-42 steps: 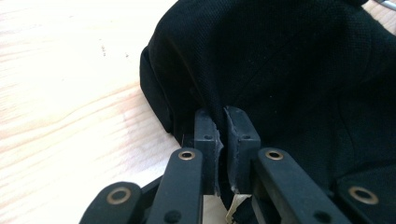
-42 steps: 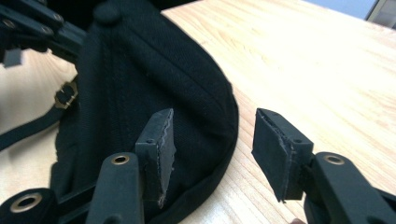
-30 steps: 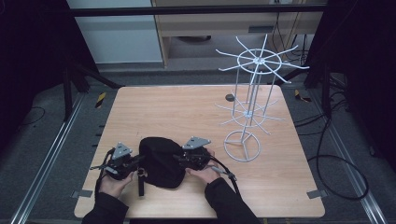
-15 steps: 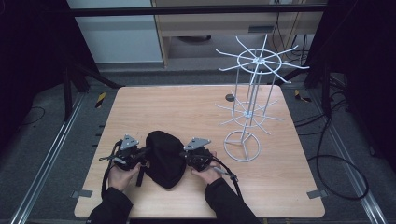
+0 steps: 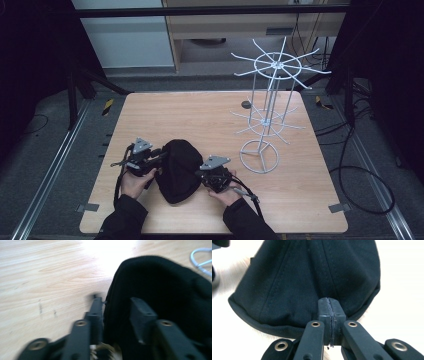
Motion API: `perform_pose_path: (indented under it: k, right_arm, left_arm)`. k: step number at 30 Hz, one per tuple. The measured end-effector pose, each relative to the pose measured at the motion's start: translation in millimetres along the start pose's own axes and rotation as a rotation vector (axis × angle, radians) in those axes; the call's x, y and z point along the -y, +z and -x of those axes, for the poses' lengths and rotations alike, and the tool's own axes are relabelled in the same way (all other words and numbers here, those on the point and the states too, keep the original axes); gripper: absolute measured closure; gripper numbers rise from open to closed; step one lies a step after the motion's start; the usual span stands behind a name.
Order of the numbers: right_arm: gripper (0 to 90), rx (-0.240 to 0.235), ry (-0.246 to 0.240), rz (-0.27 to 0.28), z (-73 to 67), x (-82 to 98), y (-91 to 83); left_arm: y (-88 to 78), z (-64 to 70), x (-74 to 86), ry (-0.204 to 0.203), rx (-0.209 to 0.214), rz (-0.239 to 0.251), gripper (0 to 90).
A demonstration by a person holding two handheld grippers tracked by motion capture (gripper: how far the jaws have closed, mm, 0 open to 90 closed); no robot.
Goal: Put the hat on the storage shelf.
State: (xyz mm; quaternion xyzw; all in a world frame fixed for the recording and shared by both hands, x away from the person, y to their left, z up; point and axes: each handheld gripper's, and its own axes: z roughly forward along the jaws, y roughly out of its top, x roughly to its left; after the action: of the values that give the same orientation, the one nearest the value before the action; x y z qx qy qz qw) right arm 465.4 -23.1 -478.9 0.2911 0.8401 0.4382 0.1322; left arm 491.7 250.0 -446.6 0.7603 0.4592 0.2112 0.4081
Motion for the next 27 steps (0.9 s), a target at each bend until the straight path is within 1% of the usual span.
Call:
perform_pose_path:
  k: [1,2,3,5,6,7,8,9,10,12,13,15,16,18,20,23,24,25,27]
  right_arm:
    - [89.0,0.001,-0.003,0.022,0.7,-0.7,-2.9]
    - [86.5,0.008,-0.009,0.042,1.7,-1.8,-6.2]
    - [83.5,0.012,-0.013,0.056,2.7,-2.9,-8.4]
    - [77.9,0.023,-0.025,0.086,6.1,-5.3,-11.9]
    - [73.7,0.034,-0.029,0.101,8.5,-6.7,-12.8]
    - [70.9,0.044,-0.029,0.117,11.1,-7.9,-12.9]
    - [68.5,0.044,-0.022,0.126,14.2,-9.6,-12.6]
    - [66.4,0.044,-0.018,0.131,16.0,-10.6,-12.1]
    - [63.5,0.046,-0.015,0.137,17.9,-11.9,-11.1]
    - [58.9,0.054,-0.028,0.144,20.8,-14.0,-8.4]
    - [56.6,0.054,-0.032,0.145,22.3,-14.9,-6.7]
    - [52.8,0.050,-0.020,0.153,25.2,-15.5,-2.5]
    - [51.4,0.046,-0.016,0.153,26.3,-15.4,-0.8]
    - [50.5,0.035,-0.006,0.151,28.2,-14.3,3.9]
    - [50.5,0.019,-0.007,0.154,28.2,-13.3,7.1]
    - [52.8,0.001,-0.019,0.160,26.9,-13.2,10.4]
    - [55.7,-0.006,-0.022,0.160,26.1,-12.9,11.9]
    - [59.3,-0.013,-0.027,0.155,25.8,-12.6,12.9]
    - [70.6,-0.026,-0.047,0.121,24.2,-10.8,16.3]
  left_arm:
    - [-7.7,-0.4,0.9,-0.006,-0.011,0.003,55.0]
    - [-13.7,-0.3,1.7,-0.003,-0.015,0.006,52.4]
    - [-22.3,0.3,3.8,-0.011,-0.020,0.018,50.1]
    - [-36.8,3.5,8.8,-0.024,-0.010,0.045,48.1]
    - [-44.4,6.5,11.7,-0.026,-0.008,0.049,47.2]
    - [-52.0,11.7,15.6,-0.034,0.000,0.062,46.0]
    - [-56.0,15.0,17.8,-0.031,0.008,0.064,44.6]
    - [-60.1,20.4,20.7,-0.028,0.010,0.070,43.4]
    - [-63.0,27.7,23.9,-0.022,0.010,0.067,41.8]
    - [-64.1,38.3,28.0,-0.019,0.023,0.056,39.5]
    - [-63.4,46.2,30.5,-0.007,0.026,0.048,38.8]
    - [-60.4,56.0,32.7,0.001,0.025,0.031,38.2]
    - [-57.6,61.4,33.6,-0.002,0.031,0.025,37.5]
    - [-51.6,71.3,34.9,0.018,0.024,0.009,37.4]
    - [-46.0,77.0,35.7,0.021,0.027,0.001,37.7]
    - [-35.8,82.6,38.1,0.030,0.033,-0.043,44.7]
    - [-33.6,82.6,38.6,0.033,0.038,-0.057,47.9]
    - [-30.1,81.8,39.5,0.026,0.047,-0.076,53.3]
    - [-27.0,78.7,40.5,0.025,0.047,-0.101,64.4]
